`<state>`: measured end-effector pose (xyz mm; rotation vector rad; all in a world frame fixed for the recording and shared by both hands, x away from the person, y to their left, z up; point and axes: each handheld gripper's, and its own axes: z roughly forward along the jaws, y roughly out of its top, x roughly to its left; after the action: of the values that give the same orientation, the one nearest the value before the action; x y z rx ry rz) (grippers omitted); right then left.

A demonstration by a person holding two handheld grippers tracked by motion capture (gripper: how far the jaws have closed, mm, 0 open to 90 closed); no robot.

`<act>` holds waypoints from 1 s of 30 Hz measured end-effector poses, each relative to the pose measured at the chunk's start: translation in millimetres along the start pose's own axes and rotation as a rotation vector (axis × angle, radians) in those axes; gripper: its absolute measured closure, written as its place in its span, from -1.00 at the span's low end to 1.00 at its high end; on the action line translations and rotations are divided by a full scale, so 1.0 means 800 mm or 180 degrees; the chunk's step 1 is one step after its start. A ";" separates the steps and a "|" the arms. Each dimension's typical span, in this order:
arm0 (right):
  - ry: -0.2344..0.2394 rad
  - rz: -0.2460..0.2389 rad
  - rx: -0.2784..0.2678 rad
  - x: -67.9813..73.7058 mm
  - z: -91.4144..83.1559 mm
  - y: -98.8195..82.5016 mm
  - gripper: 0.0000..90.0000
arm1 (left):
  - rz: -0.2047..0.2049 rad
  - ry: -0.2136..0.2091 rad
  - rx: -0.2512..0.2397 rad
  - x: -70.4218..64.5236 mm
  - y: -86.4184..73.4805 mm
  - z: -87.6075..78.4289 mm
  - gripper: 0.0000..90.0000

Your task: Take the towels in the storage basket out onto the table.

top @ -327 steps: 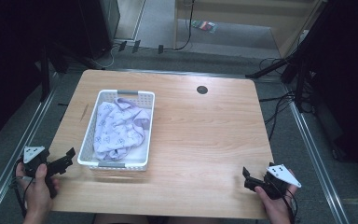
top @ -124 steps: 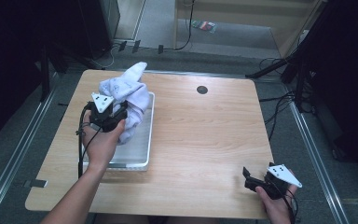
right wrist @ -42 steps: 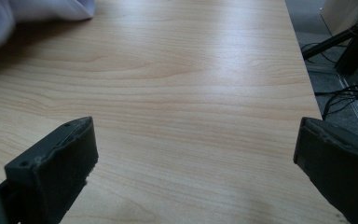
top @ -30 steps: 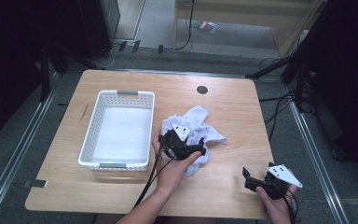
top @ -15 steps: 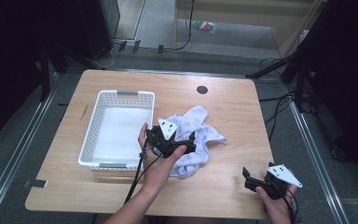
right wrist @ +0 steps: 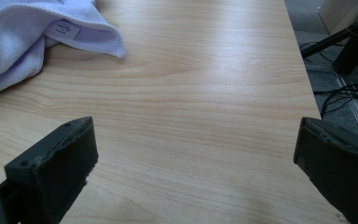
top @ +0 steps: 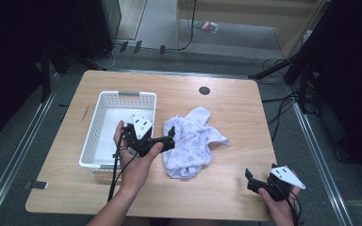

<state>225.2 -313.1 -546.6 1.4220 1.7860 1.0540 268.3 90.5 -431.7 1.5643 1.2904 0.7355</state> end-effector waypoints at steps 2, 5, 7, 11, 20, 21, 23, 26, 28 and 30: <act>-0.0001 0.0000 0.0003 0.000 0.000 0.000 -1.00 | 0.0000 0.0039 -0.0031 0.010 0.000 -0.005 -1.00; -0.0003 -0.0002 0.0003 0.000 0.000 0.000 -1.00 | 0.0009 0.0104 -0.0056 0.026 -0.002 -0.012 -1.00; -0.0001 -0.0012 0.0001 0.000 0.000 0.000 -1.00 | 0.0018 0.0129 -0.0070 0.037 -0.003 -0.017 -1.00; -0.0003 -0.0008 0.0006 0.000 0.000 0.000 -1.00 | 0.0024 0.0206 -0.0109 0.059 -0.007 -0.028 -1.00; -0.0008 -0.0005 0.0011 0.000 0.001 0.000 -1.00 | -0.0021 0.0330 -0.0210 0.111 -0.014 -0.056 -1.00; -0.0011 -0.0005 0.0010 0.000 0.001 0.000 -1.00 | -0.0033 0.0347 -0.0212 0.115 -0.014 -0.058 -1.00; -0.0012 -0.0006 0.0012 0.000 0.001 0.000 -1.00 | -0.0073 0.0372 -0.0209 0.126 -0.016 -0.063 -1.00; -0.0014 -0.0005 0.0015 0.000 0.001 0.000 -1.00 | -0.0061 0.0439 -0.0221 0.142 -0.019 -0.072 -1.00; -0.0018 -0.0003 0.0016 0.000 0.001 0.000 -1.00 | -0.0059 0.0484 -0.0221 0.154 -0.022 -0.078 -1.00; -0.0020 -0.0003 0.0016 0.000 0.001 0.000 -1.00 | -0.0094 0.0522 -0.0251 0.165 -0.025 -0.084 -1.00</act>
<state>225.8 -312.6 -546.8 1.4260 1.7859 1.0442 236.0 236.3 -440.2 1.4429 1.3831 0.9006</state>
